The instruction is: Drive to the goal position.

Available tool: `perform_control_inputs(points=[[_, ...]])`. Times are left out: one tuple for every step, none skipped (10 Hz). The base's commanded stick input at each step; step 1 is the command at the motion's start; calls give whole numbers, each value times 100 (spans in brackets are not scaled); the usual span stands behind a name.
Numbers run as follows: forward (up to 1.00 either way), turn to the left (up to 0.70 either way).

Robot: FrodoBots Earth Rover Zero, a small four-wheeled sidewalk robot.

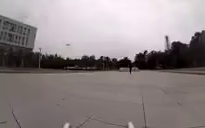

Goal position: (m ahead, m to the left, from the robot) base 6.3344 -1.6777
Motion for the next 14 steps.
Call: perform_control_inputs(points=[[85, 0], [85, 0], [85, 0], [85, 0], [85, 0], [85, 0], [85, 0], [85, -3], [85, -33], [85, -24], [85, -5], [85, 0], [85, 0], [85, 0]])
